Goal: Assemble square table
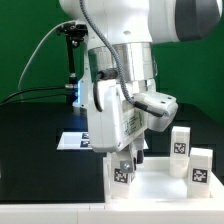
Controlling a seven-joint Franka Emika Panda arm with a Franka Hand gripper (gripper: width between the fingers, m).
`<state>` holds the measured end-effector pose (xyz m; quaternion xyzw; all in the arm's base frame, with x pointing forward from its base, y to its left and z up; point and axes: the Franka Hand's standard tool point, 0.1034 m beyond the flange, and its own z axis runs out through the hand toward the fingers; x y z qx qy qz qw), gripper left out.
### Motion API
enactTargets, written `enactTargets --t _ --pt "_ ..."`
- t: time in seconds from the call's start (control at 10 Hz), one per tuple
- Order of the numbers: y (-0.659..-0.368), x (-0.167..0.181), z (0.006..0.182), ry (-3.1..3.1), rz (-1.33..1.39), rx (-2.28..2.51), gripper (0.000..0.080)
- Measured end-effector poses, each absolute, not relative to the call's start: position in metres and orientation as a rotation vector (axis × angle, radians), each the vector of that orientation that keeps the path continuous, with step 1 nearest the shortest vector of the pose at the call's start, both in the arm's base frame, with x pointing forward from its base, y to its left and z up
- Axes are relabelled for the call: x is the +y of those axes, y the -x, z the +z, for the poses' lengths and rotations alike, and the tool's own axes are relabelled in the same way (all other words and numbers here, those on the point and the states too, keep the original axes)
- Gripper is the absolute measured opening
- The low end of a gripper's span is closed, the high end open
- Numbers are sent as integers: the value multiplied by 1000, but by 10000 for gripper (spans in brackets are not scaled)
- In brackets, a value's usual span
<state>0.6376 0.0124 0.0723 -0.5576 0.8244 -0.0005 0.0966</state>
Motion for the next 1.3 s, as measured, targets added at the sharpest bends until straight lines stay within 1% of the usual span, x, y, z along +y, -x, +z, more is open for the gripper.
enactTargets --t 0.1,0.2,0.3,0.4,0.8,0.9,1.0,1.1,1.2,1.3 --pt "-637 11 72 1757 -14 2369 362" --pt "-636 7 72 1942 -37 2222 362" --pt "-636 8 73 2141 -76 2035 546" --pt "-635 10 72 2347 -110 1803 628" --pt "-634 9 70 2597 -148 1452 648" --pt "-634 8 71 2694 -164 1290 649" --pt "-639 5 74 2903 -207 854 649" --pt "-640 5 75 2926 -213 758 649" --pt "-640 5 74 2888 -205 881 649" --pt "-640 4 74 2894 -207 870 558"
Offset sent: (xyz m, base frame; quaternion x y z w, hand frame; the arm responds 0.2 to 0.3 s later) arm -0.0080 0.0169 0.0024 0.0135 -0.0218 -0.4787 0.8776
